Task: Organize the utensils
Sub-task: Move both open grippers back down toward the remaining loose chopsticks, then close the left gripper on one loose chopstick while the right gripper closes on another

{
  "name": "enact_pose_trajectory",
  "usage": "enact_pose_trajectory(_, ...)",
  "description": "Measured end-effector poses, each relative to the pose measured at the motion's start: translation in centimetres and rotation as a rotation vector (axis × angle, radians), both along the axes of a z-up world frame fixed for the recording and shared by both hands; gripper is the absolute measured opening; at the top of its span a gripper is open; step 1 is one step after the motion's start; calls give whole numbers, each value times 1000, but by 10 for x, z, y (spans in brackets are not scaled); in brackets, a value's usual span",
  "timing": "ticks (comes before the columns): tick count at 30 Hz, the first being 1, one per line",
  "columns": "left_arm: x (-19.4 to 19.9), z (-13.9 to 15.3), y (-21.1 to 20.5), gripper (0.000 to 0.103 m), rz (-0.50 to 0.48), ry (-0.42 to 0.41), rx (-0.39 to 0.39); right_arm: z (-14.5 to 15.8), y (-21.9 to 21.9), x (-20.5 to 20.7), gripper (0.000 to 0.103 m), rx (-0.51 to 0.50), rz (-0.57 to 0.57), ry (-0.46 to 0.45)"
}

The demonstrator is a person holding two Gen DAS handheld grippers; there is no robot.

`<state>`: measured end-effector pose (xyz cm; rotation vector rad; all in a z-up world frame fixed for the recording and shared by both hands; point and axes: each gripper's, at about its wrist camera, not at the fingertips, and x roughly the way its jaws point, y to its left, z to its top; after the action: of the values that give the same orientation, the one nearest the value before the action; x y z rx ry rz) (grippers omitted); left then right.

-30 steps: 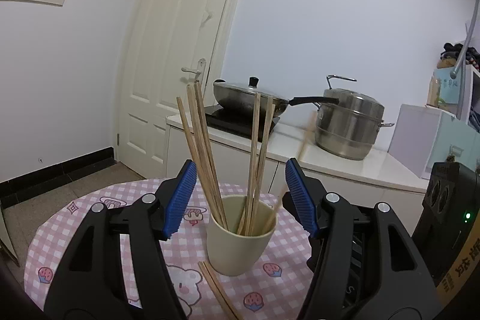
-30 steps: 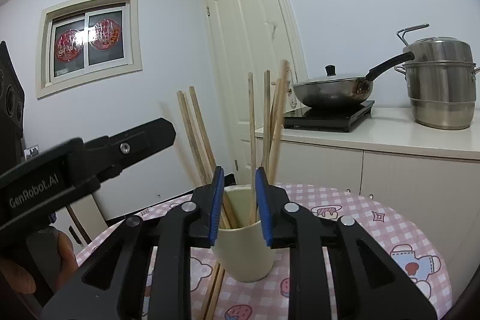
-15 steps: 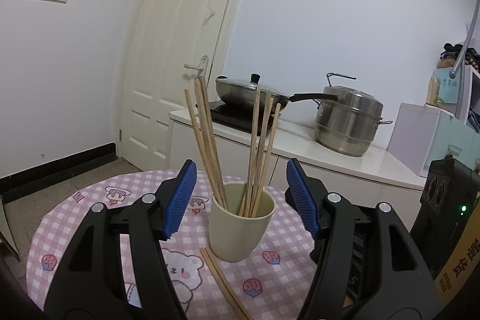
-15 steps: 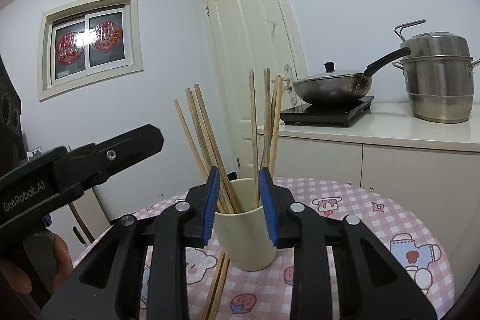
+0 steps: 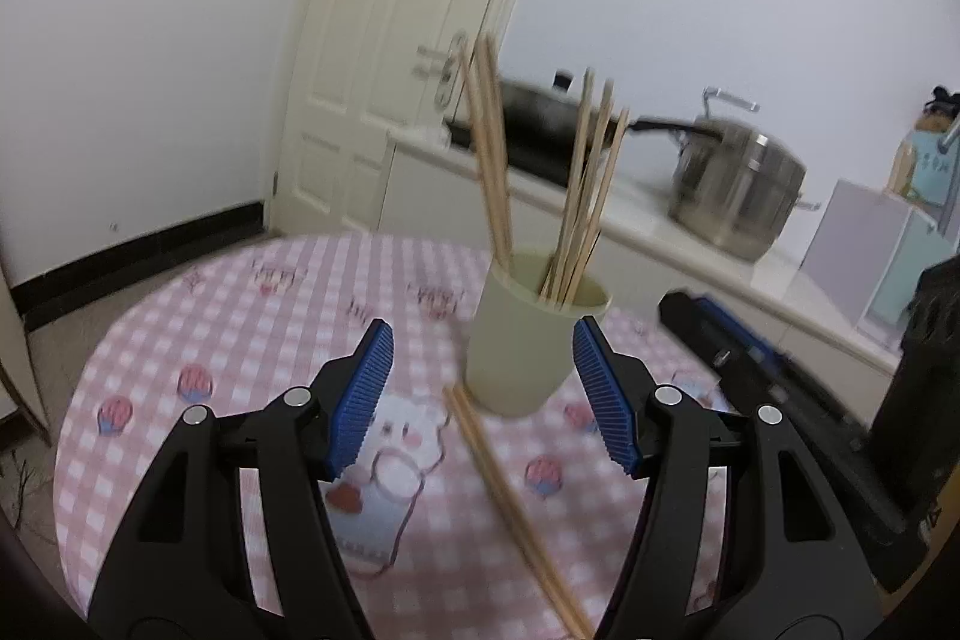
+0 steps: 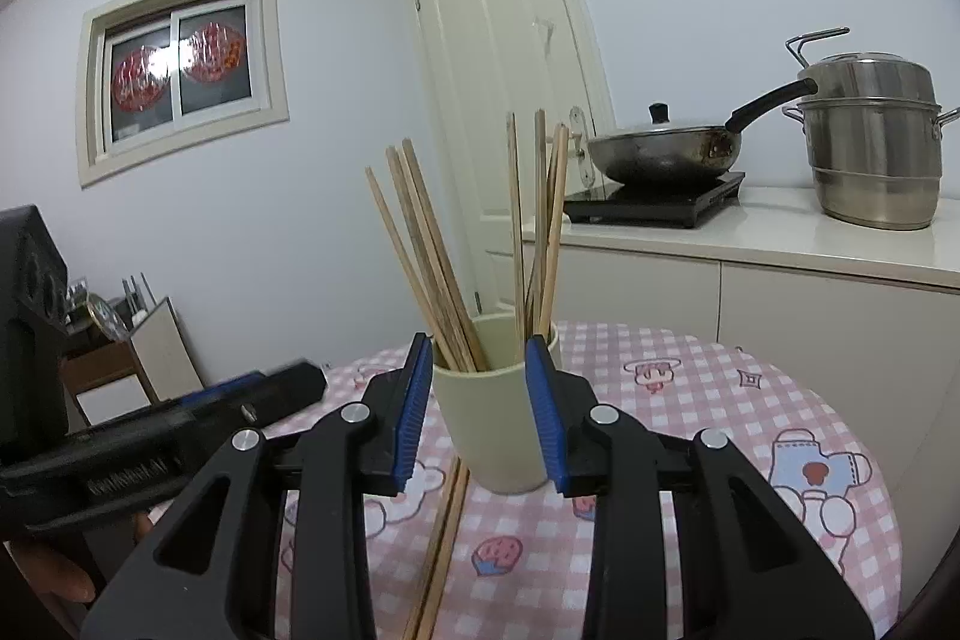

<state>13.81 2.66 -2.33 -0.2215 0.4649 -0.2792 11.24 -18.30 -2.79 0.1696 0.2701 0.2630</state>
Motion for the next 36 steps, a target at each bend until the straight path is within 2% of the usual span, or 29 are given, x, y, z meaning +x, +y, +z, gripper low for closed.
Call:
enact_pose_trajectory(3, 6, -15, 0, 62, -14, 97, 18, -2, 0, -1, 30, -11, -1, 23)
enact_pose_trajectory(8, 24, -47, -4, 62, -46, 304, 51, -5, 0, -2, 36, -25, 21, 102)
enact_pose_trajectory(11, 25, -61, -9, 62, -80, 361, 43, -7, -1, -3, 37, -45, 21, 134)
enact_pose_trajectory(15, 27, -68, -23, 62, -89, 394, 91, -12, -6, -2, 40, -43, 27, 194)
enact_pose_trajectory(19, 33, -75, -32, 62, -91, 436, 135, -17, -9, -3, 45, -54, 23, 216)
enact_pose_trajectory(29, 33, -75, -39, 62, -66, 441, 231, -25, -21, 0, 46, -47, 23, 257)
enact_pose_trajectory(36, 32, -75, -45, 62, -64, 445, 264, -24, -21, 0, 48, -44, 24, 262)
